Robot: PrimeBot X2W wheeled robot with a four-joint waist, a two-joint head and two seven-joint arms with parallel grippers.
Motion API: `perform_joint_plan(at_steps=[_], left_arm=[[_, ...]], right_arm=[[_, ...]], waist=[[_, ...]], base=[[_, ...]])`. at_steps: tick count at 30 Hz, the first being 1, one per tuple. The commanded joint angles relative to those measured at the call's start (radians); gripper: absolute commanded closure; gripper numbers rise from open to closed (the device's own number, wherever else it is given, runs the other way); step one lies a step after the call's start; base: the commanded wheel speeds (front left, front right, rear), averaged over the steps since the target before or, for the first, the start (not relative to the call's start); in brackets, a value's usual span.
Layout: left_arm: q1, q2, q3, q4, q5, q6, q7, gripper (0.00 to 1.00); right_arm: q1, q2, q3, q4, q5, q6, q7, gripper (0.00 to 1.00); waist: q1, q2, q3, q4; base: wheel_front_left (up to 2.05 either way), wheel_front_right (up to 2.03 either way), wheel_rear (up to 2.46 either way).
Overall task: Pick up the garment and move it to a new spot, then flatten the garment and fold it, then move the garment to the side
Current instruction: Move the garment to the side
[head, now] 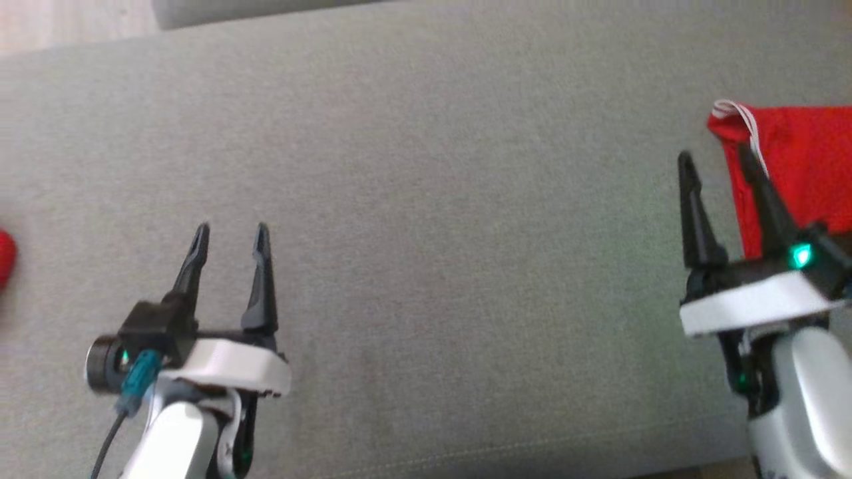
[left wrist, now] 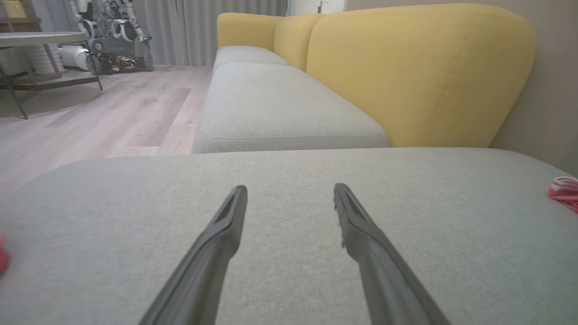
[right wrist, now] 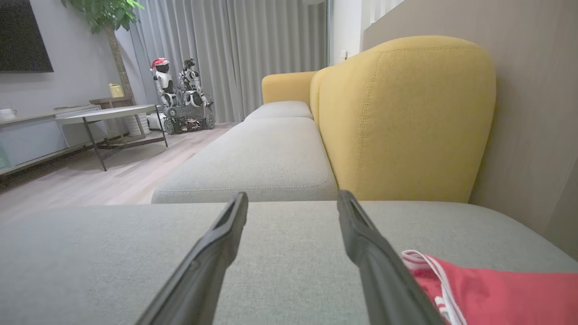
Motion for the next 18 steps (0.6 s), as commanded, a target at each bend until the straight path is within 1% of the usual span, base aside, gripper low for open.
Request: perform_joint_plan(at_steps=[1, 9, 18], left_arm=[[-0.011, 0.025, 0.042, -0.034, -0.003, 0.007, -0.013, 0.0], [0.079, 0.039, 0.04, -0.058, -0.013, 0.018, -0.008, 0.0], [0.154, 0.047, 0.03, -0.067, -0.03, 0.025, 0.004, 0.0]], right_arm=[[0.01, 0.0, 0.009, -0.04, -0.011, -0.001, 0.003, 0.0], [0.139, 0.046, 0.011, -0.099, -0.036, -0.001, 0.055, 0.0], [0.231, 0.068, 0.004, -0.138, -0.058, -0.001, 0.095, 0.0]], waist=[[0.0, 0.0, -0.028, 0.023], [0.0, 0.0, -0.101, 0.039], [0.0, 0.0, -0.174, 0.054]], base=[[0.0, 0.0, 0.0], [0.0, 0.0, 0.0], [0.0, 0.0, 0.0]])
